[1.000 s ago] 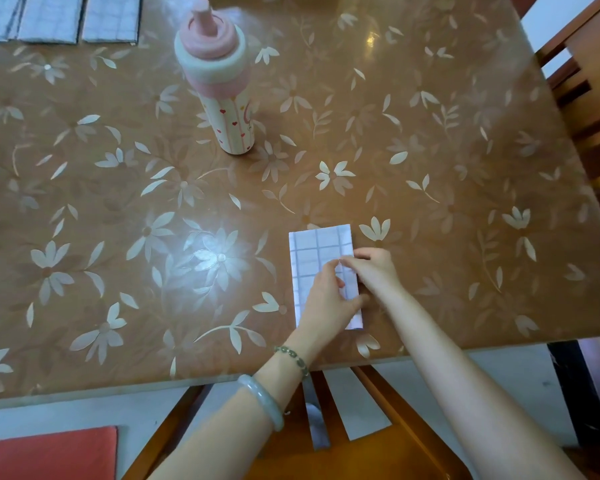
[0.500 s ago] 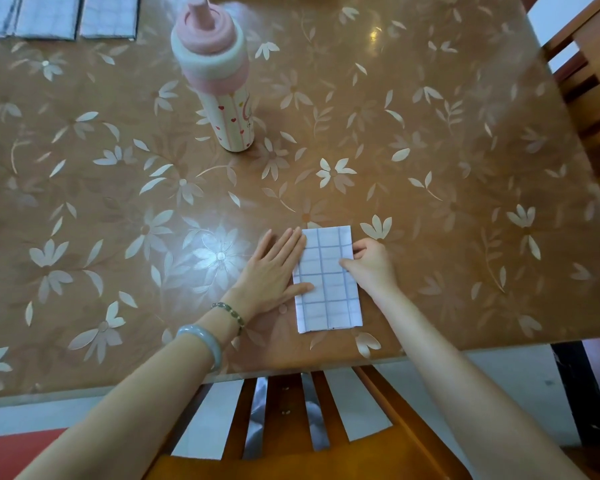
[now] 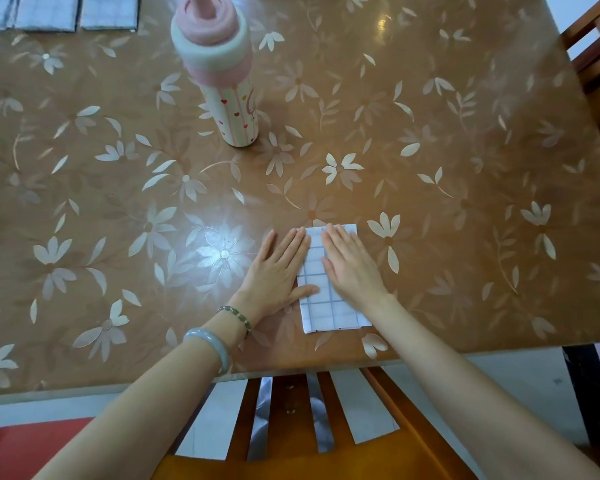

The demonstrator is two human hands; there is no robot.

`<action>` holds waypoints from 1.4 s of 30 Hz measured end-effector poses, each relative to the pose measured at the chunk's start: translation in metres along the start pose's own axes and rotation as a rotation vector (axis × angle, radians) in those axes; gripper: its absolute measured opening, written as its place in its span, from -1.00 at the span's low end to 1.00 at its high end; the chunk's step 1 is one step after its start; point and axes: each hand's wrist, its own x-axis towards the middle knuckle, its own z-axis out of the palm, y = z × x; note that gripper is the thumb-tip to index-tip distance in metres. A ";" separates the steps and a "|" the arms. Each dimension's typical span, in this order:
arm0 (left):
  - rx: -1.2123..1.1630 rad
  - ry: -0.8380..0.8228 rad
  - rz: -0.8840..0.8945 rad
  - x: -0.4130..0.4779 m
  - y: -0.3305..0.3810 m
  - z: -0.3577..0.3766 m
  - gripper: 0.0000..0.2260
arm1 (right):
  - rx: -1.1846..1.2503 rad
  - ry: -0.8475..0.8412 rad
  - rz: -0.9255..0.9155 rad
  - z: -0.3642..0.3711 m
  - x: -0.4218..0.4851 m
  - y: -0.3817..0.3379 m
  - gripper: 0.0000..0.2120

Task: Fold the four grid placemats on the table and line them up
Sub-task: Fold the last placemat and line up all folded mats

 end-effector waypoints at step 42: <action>0.074 -0.050 -0.016 0.031 0.023 -0.011 -0.20 | -0.242 -0.069 0.167 0.003 -0.015 0.027 -0.37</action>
